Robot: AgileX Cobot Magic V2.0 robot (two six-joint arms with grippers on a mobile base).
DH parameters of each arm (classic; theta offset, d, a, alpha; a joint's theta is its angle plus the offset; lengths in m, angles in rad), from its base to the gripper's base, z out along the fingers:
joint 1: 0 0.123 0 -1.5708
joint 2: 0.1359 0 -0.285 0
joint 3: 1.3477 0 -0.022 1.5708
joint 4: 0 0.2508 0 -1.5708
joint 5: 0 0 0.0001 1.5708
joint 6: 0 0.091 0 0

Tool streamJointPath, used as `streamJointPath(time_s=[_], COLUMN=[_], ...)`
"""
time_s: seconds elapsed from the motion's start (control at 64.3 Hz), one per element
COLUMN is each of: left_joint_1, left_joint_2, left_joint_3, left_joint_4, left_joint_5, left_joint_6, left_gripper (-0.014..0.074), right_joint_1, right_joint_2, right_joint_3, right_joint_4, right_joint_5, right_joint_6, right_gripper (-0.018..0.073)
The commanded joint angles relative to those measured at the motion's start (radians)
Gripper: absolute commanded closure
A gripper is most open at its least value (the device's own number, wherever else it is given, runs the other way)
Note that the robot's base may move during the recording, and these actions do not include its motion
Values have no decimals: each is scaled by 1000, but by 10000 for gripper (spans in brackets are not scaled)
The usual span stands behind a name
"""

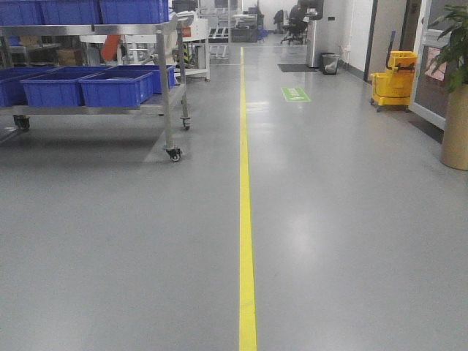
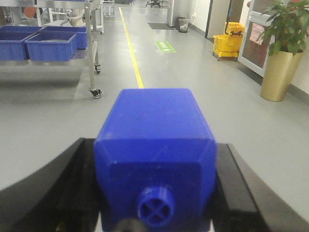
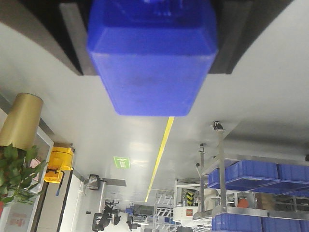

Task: Pick and sort blue part to right shelf
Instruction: 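Drive along the yellow-lined aisle past the bin racks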

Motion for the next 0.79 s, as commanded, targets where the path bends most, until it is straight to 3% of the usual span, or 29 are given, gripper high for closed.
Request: streamJointPath(time_s=[0.0,0.778], left_joint_1=[-2,-2], left_joint_2=[9,9], left_joint_3=[-29,-29], left_joint_4=[-10,-10], left_joint_5=[-87,-87], left_joint_6=[-6,-6], left_gripper=[209,209], right_joint_1=[-5,-5], right_joint_2=[10,10], right_joint_3=[-30,-30], right_joint_4=[-9,-9], right_joint_5=[-95,-95], right_joint_6=[-4,-4], right_gripper=[148,148])
